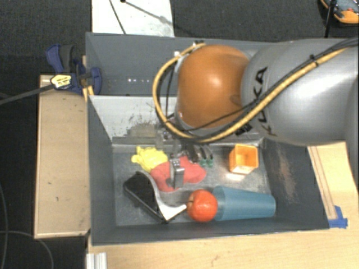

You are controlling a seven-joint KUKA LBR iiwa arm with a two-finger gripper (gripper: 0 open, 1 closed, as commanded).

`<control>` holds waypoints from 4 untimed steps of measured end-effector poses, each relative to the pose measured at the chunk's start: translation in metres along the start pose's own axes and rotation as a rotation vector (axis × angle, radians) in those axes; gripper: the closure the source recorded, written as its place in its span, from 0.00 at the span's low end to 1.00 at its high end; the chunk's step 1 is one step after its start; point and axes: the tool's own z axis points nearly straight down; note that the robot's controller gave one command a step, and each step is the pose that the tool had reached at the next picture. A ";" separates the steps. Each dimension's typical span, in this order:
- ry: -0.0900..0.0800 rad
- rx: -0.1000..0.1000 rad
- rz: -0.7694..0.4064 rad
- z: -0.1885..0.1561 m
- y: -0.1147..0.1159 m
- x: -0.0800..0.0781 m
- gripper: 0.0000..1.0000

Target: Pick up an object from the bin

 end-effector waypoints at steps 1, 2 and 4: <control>0.007 0.000 -0.025 -0.051 -0.015 0.012 0.00; -0.015 -0.001 0.013 -0.036 -0.025 0.003 0.00; 0.002 0.001 0.391 0.010 -0.052 0.004 0.00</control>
Offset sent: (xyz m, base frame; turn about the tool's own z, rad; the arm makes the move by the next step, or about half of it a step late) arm 0.0094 -0.0405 -0.0629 0.1017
